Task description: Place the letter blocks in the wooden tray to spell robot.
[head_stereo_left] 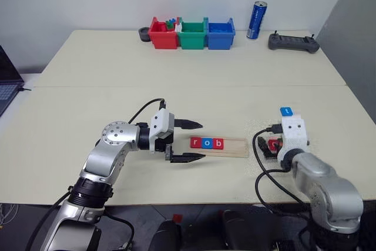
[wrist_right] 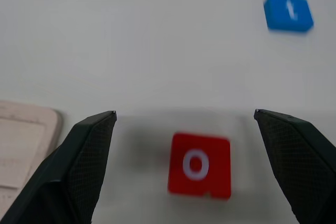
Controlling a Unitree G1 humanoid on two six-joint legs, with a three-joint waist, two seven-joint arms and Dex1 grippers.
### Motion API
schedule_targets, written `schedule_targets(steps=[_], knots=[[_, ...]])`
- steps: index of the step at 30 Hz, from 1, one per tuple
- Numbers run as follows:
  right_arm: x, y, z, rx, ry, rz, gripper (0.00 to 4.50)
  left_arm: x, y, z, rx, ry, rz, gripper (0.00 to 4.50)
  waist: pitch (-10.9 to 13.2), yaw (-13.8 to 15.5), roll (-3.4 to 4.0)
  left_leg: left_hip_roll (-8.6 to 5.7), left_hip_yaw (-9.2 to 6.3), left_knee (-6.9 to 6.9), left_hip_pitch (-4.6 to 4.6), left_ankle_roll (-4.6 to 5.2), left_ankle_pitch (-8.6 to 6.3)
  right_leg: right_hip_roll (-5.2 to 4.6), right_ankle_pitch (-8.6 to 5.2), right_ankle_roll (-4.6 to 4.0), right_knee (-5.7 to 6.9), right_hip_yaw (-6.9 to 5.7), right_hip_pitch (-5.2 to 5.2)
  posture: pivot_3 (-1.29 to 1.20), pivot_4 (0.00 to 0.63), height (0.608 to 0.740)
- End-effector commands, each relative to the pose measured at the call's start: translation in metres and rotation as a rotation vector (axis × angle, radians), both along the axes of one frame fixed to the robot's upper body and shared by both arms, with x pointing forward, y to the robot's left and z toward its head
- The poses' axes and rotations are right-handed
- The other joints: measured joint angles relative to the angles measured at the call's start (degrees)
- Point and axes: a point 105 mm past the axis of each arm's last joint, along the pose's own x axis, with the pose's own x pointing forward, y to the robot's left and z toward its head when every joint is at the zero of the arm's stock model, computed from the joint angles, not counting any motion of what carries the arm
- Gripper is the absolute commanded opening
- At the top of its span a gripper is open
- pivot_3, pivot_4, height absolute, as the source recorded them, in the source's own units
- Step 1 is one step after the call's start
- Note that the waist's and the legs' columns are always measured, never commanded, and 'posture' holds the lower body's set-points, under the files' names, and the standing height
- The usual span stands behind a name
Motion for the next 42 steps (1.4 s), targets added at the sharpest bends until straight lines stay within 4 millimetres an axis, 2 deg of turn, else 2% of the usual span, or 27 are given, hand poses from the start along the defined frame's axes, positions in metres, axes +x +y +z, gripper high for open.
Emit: schedule_targets(steps=[1, 6, 9, 10, 17, 21, 27, 33, 38, 41, 42], knots=[[0.007, 0.018, 0.029, -0.010, -0.115, 0.292, 4.48, 0.001, -0.002, 0.008, -0.007, -0.041, -0.022, 4.50, 0.0, 0.0, -0.01, 0.00, 0.00, 0.00, -0.01, 0.00, 0.00, 0.00, 0.00, 0.00, -0.02, -0.01, 0.00, 0.00, 0.150, 0.740], [-0.006, 0.016, 0.034, -0.081, -0.115, 0.755, 4.48, 0.001, -0.005, 0.007, -0.011, -0.040, -0.036, 4.50, 0.0, 0.1, -0.08, -0.01, 0.03, -0.02, -0.02, 0.02, -0.01, -0.02, 0.00, 0.02, -0.18, -0.04, 0.09, 0.00, 0.150, 0.740], [-0.010, -0.013, 0.009, -0.232, -0.014, 0.911, 4.48, 0.000, -0.007, 0.005, -0.012, -0.039, -0.046, 4.50, 0.1, 0.1, -0.16, -0.02, 0.05, -0.01, -0.02, 0.02, -0.02, -0.04, 0.00, 0.02, -0.20, -0.03, 0.10, 0.00, 0.150, 0.740], [-0.011, -0.019, 0.005, -0.234, 0.011, 0.939, 4.48, 0.000, -0.007, 0.004, -0.012, -0.038, -0.050, 4.50, 0.1, 0.2, -0.17, -0.03, 0.06, 0.00, -0.02, 0.02, -0.02, -0.05, 0.00, 0.02, -0.20, -0.03, 0.11, 0.00, 0.150, 0.740], [0.001, -0.042, -0.003, -0.216, 0.072, 0.981, 4.48, 0.000, -0.009, 0.004, -0.015, -0.039, -0.056, 4.50, 0.1, -0.1, -0.16, -0.01, 0.13, 0.01, 0.07, 0.02, -0.01, -0.05, 0.01, 0.00, -0.10, 0.06, 0.10, 0.00, 0.150, 0.740], [0.002, -0.040, -0.011, -0.200, 0.101, 1.021, 4.48, -0.001, -0.008, 0.004, -0.015, -0.042, -0.054, 4.50, 0.1, 0.1, -0.16, -0.03, 0.10, 0.03, 0.05, 0.02, -0.01, -0.06, 0.01, 0.00, -0.09, 0.04, 0.10, 0.00, 0.150, 0.740], [0.006, -0.052, -0.027, -0.202, 0.172, 1.020, 4.48, -0.002, -0.006, 0.004, -0.007, -0.042, -0.055, 4.50, 0.1, 0.3, -0.16, -0.06, 0.12, 0.04, 0.05, 0.01, -0.01, -0.12, 0.01, 0.00, -0.09, 0.05, 0.10, 0.00, 0.150, 0.740], [0.018, -0.055, -0.027, -0.197, 0.165, 1.002, 4.48, -0.003, -0.006, 0.005, -0.006, -0.044, -0.056, 4.50, 0.1, 0.2, -0.16, -0.05, 0.12, 0.04, 0.06, 0.01, -0.01, -0.11, 0.01, 0.00, -0.08, 0.05, 0.10, 0.00, 0.150, 0.740], [0.016, -0.053, -0.030, -0.190, 0.187, 1.027, 4.48, -0.002, -0.005, 0.005, -0.004, -0.047, -0.052, 4.50, 0.1, 0.4, -0.16, -0.06, 0.10, 0.04, 0.04, 0.01, -0.01, -0.13, 0.01, 0.00, -0.08, 0.04, 0.10, 0.00, 0.150, 0.740], [0.012, -0.055, -0.033, -0.181, 0.208, 1.037, 3.90, -0.001, -0.006, 0.005, -0.006, -0.047, -0.051, 4.50, 0.1, 0.4, -0.16, -0.06, 0.10, 0.04, 0.05, 0.01, -0.01, -0.13, 0.02, 0.00, -0.08, 0.04, 0.10, 0.00, 0.150, 0.740], [0.012, -0.055, -0.032, -0.179, 0.208, 1.037, 3.48, -0.001, -0.006, 0.005, -0.007, -0.047, -0.051, 4.50, 0.1, 0.4, -0.16, -0.06, 0.10, 0.04, 0.06, 0.01, -0.01, -0.13, 0.01, 0.00, -0.07, 0.04, 0.10, 0.00, 0.150, 0.740]])
